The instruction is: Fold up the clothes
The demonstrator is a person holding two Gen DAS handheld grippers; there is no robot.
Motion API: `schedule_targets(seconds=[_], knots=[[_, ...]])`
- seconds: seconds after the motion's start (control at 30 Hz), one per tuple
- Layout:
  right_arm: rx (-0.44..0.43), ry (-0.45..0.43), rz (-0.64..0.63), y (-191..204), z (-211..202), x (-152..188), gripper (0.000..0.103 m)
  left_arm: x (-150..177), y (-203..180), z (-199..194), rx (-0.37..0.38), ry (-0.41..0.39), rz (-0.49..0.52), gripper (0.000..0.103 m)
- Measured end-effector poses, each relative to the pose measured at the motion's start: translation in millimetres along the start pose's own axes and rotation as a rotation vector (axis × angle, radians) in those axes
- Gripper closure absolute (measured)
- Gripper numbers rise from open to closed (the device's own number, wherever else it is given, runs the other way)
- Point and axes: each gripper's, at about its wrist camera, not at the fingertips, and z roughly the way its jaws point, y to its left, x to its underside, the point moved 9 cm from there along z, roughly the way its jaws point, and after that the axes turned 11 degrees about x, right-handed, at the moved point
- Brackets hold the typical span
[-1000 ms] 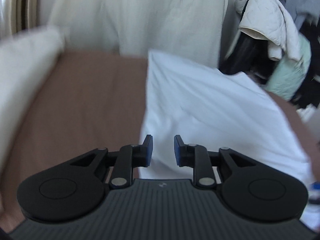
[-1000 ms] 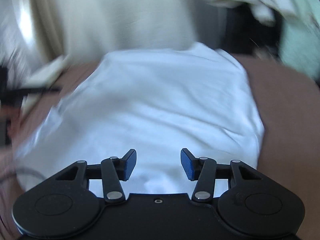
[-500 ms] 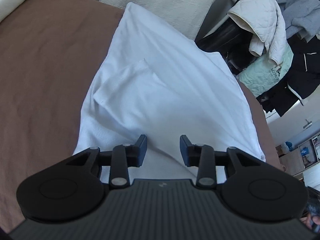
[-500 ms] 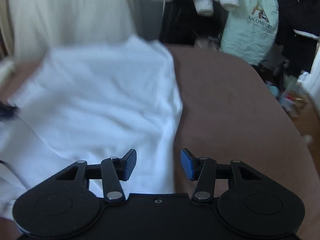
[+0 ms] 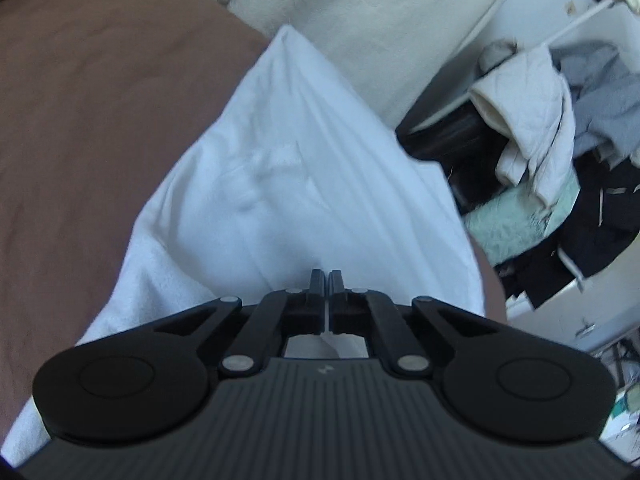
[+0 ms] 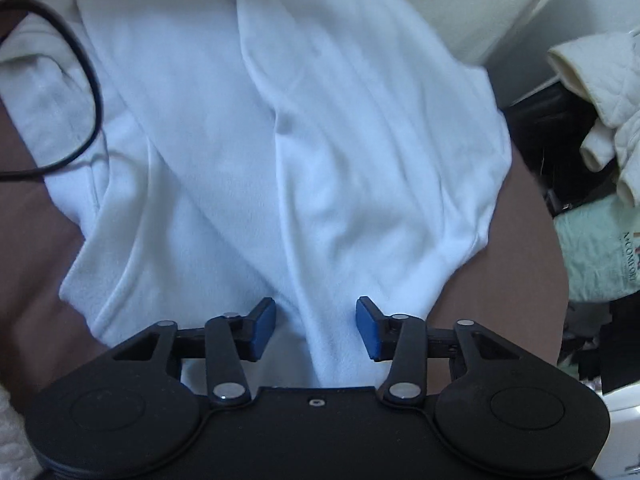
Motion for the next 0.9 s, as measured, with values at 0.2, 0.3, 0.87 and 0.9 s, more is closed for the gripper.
schedule_targets(seconds=[0.2,0.3,0.87,0.9], knots=[[0.006,-0.047,0.251,-42,-9,18,0.088,0,1,10,0.007,0.001,-0.015,0.081],[-0.049,-0.024,0.323,-49,-12,33,0.088,0,-1,12,0.012,0.001,-0.012,0.076],[-0.036,-0.165,0.281,-33,-13,24,0.096,-10,-56,-32,0.045,-0.125,0.231,0.103],[0.007,-0.19,0.337,-45,-18,26,0.096,-7,-65,-46,0.051,-0.153,0.256,0.103]])
